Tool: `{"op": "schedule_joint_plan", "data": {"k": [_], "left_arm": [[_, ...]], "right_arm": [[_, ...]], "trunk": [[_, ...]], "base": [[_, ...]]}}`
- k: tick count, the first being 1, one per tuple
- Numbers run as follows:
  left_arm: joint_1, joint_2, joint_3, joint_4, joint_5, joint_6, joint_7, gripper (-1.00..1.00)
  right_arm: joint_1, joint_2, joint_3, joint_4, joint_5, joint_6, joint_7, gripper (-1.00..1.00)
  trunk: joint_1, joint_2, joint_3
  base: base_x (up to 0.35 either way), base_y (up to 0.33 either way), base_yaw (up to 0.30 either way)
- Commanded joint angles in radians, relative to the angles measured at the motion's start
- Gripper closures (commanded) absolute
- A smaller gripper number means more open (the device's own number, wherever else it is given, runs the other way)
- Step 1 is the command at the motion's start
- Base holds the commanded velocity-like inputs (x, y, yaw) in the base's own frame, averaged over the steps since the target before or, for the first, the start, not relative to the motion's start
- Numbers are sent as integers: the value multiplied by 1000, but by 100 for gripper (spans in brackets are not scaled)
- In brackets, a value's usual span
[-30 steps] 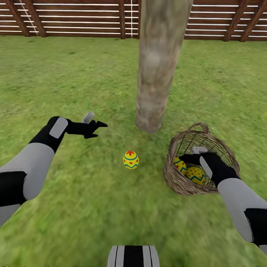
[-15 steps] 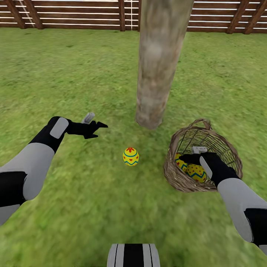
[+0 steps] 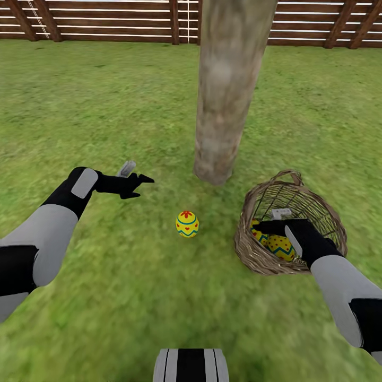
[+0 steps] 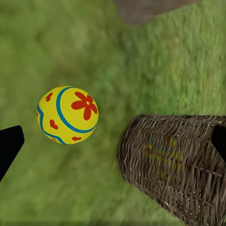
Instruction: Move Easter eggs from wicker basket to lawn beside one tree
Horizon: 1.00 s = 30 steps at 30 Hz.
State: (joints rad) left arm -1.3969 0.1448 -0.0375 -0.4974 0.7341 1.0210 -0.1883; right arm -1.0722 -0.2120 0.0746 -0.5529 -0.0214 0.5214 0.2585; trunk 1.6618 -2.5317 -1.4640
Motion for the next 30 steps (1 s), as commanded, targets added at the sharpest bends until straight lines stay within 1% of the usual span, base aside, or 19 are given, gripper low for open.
{"op": "schedule_joint_plan", "data": {"k": [1,5,8,10,13,16,20,25,27,30], "left_arm": [[-1,1,-4,3,-7,1,-9,-100],[-1,2,-3,12,-7,1,-9,-100],[-1,2,-4,14,-7,1,-10,-100],[-1,2,-4,15,-7,1,-10,-100],[-1,1,-4,16,-8,1,-10,-100],[-1,1,-4,15,-8,1,-10,-100],[-1,1,-4,14,-9,1,-10,-100],[-1,1,-4,14,-9,1,-10,-100],[-1,0,-5,14,-9,1,-10,-100],[-1,-1,-5,13,-9,1,-10,-100]], "right_arm": [[-1,-1,5,-2,5,5,13,-100],[-1,-1,5,-2,34,3,42,-100],[-1,-2,5,-2,49,-2,49,-100],[-1,-2,5,-2,52,-6,49,-100],[-1,-3,5,-2,72,-9,50,-100],[-1,-3,5,-2,76,-9,50,-100],[0,-2,5,-1,78,-9,50,-100],[0,-2,5,-1,79,-13,50,-100],[0,-2,5,-1,81,-27,50,-100],[0,-3,5,-1,82,-36,50,-100]], "trunk": [[0,0,-1],[0,0,-1],[0,0,-1],[0,0,-1],[0,0,-1],[0,0,-1],[2,-1,-16],[2,-1,-16],[2,-1,-16],[3,-2,-28]], "base": [[0,0,0],[0,0,0],[0,0,0],[0,0,0],[0,0,0],[0,0,0],[0,0,0],[0,0,0],[0,0,0],[0,0,0]]}}
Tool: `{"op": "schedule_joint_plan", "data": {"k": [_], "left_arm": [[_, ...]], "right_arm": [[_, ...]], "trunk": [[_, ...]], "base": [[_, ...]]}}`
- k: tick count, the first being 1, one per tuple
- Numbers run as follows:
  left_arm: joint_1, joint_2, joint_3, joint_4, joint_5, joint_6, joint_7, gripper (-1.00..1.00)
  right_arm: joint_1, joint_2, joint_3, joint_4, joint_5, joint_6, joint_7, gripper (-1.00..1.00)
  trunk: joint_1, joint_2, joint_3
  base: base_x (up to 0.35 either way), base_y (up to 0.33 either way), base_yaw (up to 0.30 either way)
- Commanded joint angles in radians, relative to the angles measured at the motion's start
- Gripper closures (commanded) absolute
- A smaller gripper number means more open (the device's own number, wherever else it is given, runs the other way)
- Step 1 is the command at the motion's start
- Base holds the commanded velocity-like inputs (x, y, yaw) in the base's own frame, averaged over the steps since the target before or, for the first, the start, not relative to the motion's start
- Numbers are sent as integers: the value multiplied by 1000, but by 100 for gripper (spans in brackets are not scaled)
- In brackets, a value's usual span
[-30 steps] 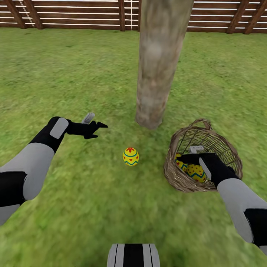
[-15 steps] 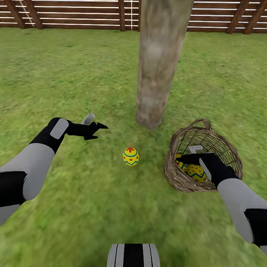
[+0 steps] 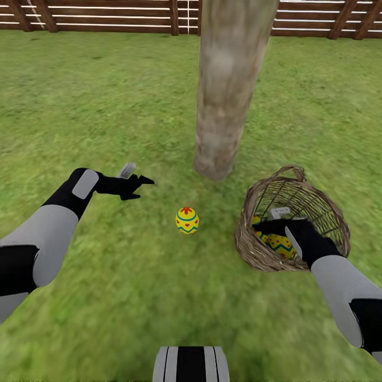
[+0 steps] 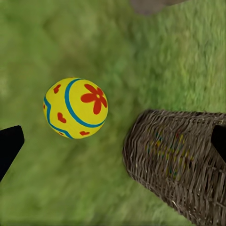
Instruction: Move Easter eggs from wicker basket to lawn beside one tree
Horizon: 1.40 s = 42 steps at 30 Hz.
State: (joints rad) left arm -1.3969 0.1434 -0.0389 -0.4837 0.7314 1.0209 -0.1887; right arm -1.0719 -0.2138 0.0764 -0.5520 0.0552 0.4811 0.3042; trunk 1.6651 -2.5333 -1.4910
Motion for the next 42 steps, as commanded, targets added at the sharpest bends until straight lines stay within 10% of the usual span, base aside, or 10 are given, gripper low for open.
{"op": "schedule_joint_plan", "data": {"k": [1,20,42], "left_arm": [[-1,1,-4,0,-6,1,-9,-100],[-1,-6,-25,-3,-6,1,-11,-100],[-1,-12,-33,-4,-5,1,-11,-100]], "right_arm": [[0,-1,3,-2,6,4,4,-100],[0,0,3,-2,24,-36,4,-100],[-86,7,0,-43,24,163,-18,-100]], "trunk": [[0,-1,-5],[2,-2,-20],[2,-2,-20]], "base": [[0,0,0],[0,0,0],[0,0,0]]}}
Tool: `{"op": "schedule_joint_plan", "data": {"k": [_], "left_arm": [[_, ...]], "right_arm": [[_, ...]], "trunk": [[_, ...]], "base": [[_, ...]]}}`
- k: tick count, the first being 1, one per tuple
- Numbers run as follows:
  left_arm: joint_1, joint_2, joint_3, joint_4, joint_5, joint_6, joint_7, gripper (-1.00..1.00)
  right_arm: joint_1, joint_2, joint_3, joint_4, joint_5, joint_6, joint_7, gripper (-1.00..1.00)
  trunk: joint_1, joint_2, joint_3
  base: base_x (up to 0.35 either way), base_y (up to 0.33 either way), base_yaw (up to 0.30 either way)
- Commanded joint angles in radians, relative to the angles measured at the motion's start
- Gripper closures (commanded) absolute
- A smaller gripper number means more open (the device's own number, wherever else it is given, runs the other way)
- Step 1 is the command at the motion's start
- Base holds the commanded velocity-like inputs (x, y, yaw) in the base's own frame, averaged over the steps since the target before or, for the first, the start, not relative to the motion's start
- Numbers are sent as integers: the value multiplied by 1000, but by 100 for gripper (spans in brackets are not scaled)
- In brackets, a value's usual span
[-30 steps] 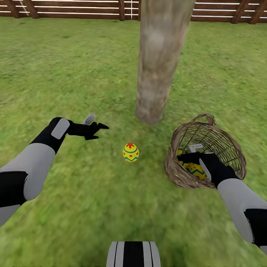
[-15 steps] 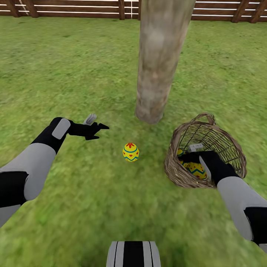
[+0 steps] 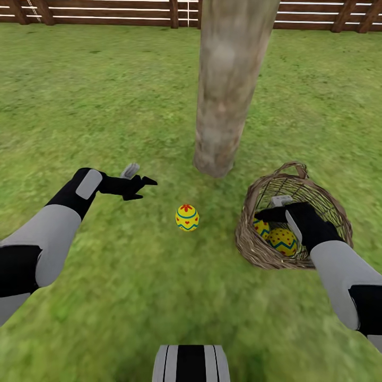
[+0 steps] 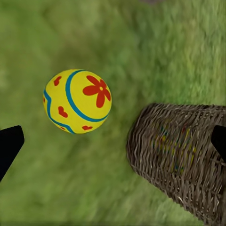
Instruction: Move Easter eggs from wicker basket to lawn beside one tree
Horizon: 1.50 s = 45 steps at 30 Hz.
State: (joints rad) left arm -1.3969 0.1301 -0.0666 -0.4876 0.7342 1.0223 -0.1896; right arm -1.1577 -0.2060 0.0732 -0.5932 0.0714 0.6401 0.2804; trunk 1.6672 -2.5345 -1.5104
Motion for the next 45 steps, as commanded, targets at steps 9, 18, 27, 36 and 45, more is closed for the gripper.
{"op": "schedule_joint_plan", "data": {"k": [9,18,27,36,45], "left_arm": [[-1,0,-5,0,-8,-1,-10,-100],[-1,-1,-5,2,-8,-1,-10,-100],[-1,-1,-11,3,-9,-1,-10,-100],[-1,0,-17,2,-9,-1,-9,-100],[-1,0,-18,0,-8,-1,-10,-100]], "right_arm": [[0,-1,7,-2,7,0,9,-100],[0,0,8,-3,7,-3,9,-100],[0,-1,10,-3,7,-3,9,-100],[0,-1,11,-4,7,-3,10,-100],[0,-1,11,-5,6,-3,11,-100]], "trunk": [[2,-1,-16],[3,-2,-28],[5,-3,-43],[5,-3,-47],[7,-4,-63]], "base": [[0,0,0],[0,0,0],[0,0,0],[0,0,0],[0,0,0]]}}
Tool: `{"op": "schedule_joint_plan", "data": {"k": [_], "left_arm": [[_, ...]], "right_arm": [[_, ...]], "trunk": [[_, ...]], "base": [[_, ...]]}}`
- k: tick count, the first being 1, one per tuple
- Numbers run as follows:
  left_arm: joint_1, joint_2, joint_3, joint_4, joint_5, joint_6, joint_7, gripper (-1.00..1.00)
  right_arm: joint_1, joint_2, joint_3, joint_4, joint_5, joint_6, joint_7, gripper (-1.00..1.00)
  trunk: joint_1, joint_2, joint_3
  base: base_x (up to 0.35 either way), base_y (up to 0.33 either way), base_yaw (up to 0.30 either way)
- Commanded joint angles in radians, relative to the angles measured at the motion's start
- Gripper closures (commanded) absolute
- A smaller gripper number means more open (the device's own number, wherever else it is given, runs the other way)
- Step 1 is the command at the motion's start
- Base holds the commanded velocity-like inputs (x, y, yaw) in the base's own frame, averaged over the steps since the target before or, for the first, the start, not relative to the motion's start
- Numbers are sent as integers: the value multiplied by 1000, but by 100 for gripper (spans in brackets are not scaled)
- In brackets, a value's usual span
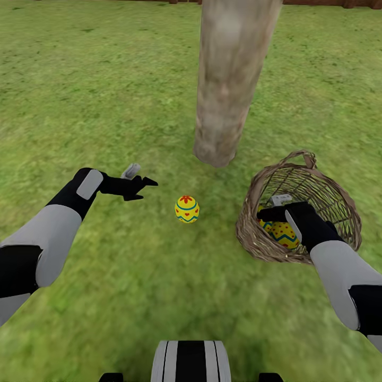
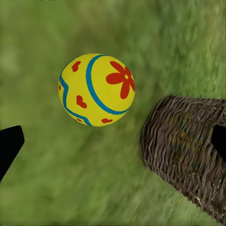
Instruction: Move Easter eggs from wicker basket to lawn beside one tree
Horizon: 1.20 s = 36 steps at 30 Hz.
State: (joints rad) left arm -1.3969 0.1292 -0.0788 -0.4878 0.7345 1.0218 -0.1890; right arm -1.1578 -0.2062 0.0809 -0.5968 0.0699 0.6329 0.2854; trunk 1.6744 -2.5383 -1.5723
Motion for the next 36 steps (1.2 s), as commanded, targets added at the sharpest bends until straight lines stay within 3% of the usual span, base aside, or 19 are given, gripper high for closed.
{"op": "schedule_joint_plan", "data": {"k": [1,15,19,36], "left_arm": [[-1,1,-5,-1,-8,0,-10,-100],[-1,1,-6,-6,-5,0,-12,-100],[-1,0,-6,-6,-6,0,-12,-100],[-1,3,-6,-6,-7,0,-12,-100]], "right_arm": [[0,-1,3,-1,8,4,5,-100],[0,-2,3,-31,8,3,6,-100],[0,-2,3,-32,8,4,9,-100],[0,-1,5,-32,8,3,11,-100]], "trunk": [[0,0,-1],[1,-1,-8],[3,-2,-24],[3,-2,-32]], "base": [[0,0,0],[0,0,0],[0,0,0],[0,0,0]]}}
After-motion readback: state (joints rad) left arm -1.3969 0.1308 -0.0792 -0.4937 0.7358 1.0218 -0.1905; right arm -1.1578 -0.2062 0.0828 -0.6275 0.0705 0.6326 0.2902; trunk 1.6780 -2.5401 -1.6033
